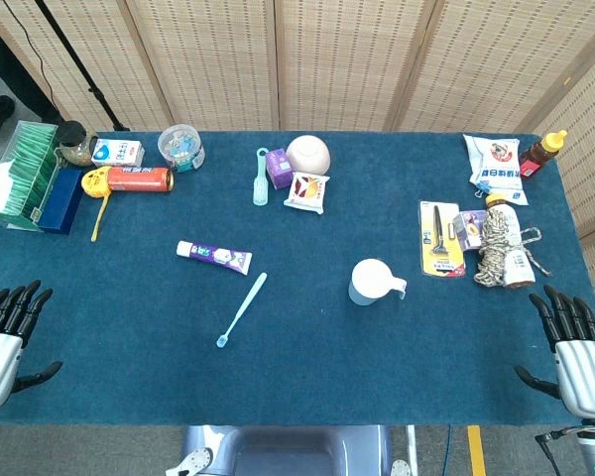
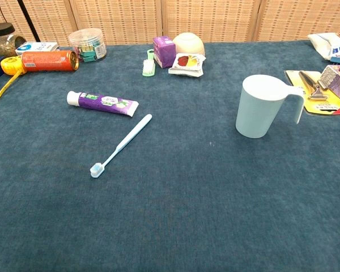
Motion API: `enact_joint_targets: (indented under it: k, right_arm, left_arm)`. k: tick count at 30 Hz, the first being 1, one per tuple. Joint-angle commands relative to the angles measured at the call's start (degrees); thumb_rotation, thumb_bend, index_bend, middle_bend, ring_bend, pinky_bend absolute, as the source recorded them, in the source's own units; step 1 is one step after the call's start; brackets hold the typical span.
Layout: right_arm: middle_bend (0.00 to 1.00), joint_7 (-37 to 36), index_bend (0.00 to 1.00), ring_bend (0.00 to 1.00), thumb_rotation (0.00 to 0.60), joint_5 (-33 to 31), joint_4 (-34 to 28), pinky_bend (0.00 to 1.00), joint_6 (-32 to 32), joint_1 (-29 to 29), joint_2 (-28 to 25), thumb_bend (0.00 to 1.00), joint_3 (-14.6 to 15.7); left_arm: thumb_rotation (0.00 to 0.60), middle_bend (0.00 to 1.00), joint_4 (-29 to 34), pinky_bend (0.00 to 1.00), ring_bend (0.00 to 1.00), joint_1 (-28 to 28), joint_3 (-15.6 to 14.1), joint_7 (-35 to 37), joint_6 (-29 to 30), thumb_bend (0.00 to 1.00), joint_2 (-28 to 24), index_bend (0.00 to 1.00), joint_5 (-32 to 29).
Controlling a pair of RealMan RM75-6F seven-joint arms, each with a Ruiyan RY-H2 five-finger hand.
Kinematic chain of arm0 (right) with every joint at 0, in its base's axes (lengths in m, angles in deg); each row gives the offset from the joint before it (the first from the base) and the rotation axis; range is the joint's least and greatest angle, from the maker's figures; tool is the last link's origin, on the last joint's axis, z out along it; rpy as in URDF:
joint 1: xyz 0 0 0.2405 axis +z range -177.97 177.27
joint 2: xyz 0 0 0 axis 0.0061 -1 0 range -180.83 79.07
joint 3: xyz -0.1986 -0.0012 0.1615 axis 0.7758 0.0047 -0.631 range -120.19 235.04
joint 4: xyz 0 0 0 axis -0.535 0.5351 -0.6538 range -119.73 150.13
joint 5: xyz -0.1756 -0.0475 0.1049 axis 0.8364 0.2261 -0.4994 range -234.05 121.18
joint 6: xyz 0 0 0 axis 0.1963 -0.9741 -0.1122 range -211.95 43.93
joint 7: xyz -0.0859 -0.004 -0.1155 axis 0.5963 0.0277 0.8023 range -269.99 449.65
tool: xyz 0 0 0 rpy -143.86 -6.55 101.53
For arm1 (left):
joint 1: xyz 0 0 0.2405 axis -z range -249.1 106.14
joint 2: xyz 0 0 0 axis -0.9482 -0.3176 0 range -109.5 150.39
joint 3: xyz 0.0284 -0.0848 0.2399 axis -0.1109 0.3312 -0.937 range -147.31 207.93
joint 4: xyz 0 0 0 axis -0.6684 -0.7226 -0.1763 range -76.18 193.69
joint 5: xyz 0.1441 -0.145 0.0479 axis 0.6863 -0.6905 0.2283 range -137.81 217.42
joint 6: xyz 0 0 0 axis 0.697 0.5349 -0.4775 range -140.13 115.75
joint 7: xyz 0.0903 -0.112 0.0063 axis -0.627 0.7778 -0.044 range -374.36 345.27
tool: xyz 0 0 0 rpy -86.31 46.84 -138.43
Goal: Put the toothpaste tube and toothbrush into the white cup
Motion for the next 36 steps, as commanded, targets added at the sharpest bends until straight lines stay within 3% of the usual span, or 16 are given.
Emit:
enact_joint_targets:
  k: [1, 29, 36]
  right_arm:
    - [0.00, 0.0, 0.00, 0.00, 0.600, 0.0, 0.0, 0.00, 0.0, 0.0, 0.0, 0.00, 0.0]
    - [0.00, -0.6, 0.00, 0.00, 0.600, 0.0, 0.2, 0.00, 2.5, 1.2, 0.3, 0.00, 0.3]
    - [0.00, -5.7, 0.00, 0.00, 0.600, 1.6, 1.1, 0.00, 8.0, 6.5, 1.0, 0.00, -1.1]
  left_arm:
    - [0.600, 0.00, 0.0, 0.00, 0.00, 0.0, 0.0, -0.1, 0.0, 0.02, 0.0, 0.00, 0.0]
    - [0.600, 0.00, 0.4, 0.00, 0.00, -0.2, -0.2, 0.1, 0.0, 0.02, -0.3, 0.00, 0.3]
    - [0.600, 0.00, 0.4, 0.00, 0.00, -0.8, -0.5, 0.9, 1.4, 0.02, -0.5, 0.00, 1.2]
